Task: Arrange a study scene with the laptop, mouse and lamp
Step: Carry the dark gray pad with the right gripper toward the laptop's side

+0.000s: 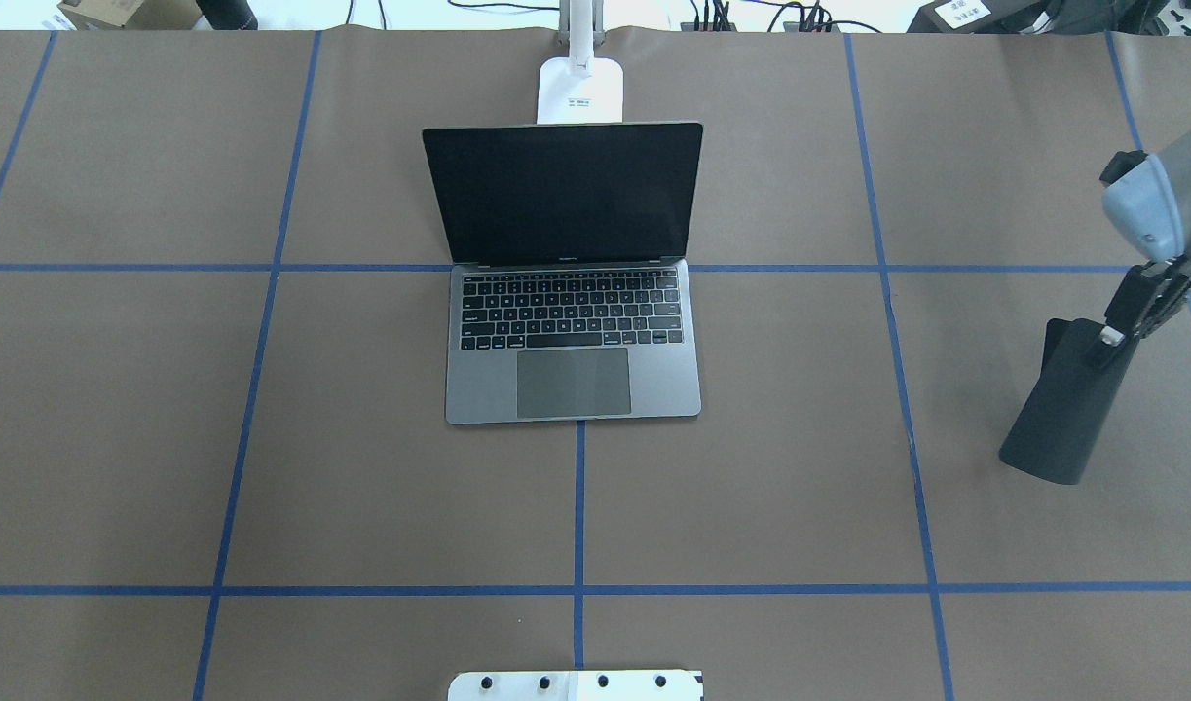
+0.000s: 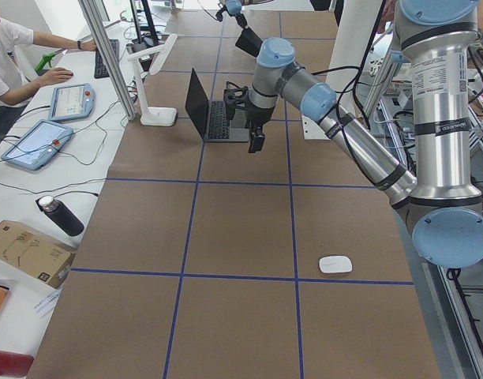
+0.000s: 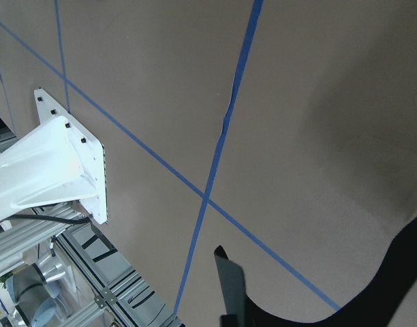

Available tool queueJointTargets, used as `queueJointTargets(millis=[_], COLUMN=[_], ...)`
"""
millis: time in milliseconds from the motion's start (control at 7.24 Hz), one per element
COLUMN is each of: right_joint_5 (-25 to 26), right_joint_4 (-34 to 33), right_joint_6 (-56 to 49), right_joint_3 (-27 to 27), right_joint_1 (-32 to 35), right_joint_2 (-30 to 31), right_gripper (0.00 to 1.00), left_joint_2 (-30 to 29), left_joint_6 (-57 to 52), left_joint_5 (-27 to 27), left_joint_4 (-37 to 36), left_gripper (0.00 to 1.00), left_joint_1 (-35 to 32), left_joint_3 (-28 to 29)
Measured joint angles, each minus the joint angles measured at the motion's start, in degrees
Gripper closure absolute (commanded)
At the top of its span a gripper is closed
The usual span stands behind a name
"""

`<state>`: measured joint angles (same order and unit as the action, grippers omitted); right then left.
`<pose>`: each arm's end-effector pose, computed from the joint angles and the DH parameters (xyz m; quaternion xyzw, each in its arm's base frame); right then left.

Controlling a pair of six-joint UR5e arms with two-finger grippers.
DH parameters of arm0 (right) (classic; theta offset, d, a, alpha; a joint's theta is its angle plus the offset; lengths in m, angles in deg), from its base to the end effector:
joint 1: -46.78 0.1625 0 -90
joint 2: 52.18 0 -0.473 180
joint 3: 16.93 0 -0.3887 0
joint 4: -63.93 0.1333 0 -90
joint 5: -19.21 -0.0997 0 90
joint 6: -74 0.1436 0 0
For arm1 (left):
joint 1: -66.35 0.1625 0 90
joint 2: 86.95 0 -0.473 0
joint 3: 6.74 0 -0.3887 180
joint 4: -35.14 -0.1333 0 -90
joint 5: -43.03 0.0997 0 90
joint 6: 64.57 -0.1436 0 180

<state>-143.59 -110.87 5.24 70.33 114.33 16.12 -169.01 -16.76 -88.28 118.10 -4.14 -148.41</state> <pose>-0.2115 -0.5018 0.5840 -0.2063 -0.6300 -0.2572 0.7031 0.0839 -0.3521 0.3892 0.0596 0.4419 -0.1095 0.8884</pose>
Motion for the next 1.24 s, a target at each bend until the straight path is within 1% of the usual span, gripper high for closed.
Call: queueJointTargets(millis=[276,415,691,829,967,1244], right_joint_5=[-4.3,-6.1,-10.8,-12.8,-14.1,-14.8], right_joint_4=[0.8,2.5,9.5,14.9,22.2,38.1], right_joint_6=[3.6,6.0,12.2,16.7,22.4,34.1], right_joint_3=[-0.3,-0.5,-2.0,-3.3,-5.3,-9.1], right_joint_1=[-3.3,-4.7,-7.7,-8.9,-9.7,-10.6], right_joint_2=[-1.4,-2.0,-2.6,-2.9,-3.3,-4.4], right_gripper=[1.0,1.0,1.0,1.0,1.0,1.0], left_joint_2=[0.1,0.2,0.4,0.5,0.5,0.5], left_joint_6=[0.0,0.0,0.0,0.0,0.0,0.0], left_joint_5=[-0.1,-0.1,-0.1,-0.1,-0.1,-0.1], left_joint_4=[0.0,-0.1,-0.1,-0.1,-0.1,-0.1], left_gripper=[0.0,0.0,0.0,0.0,0.0,0.0], left_joint_1=[0.0,0.0,0.0,0.0,0.0,0.0], left_joint_3=[0.0,0.0,0.0,0.0,0.0,0.1])
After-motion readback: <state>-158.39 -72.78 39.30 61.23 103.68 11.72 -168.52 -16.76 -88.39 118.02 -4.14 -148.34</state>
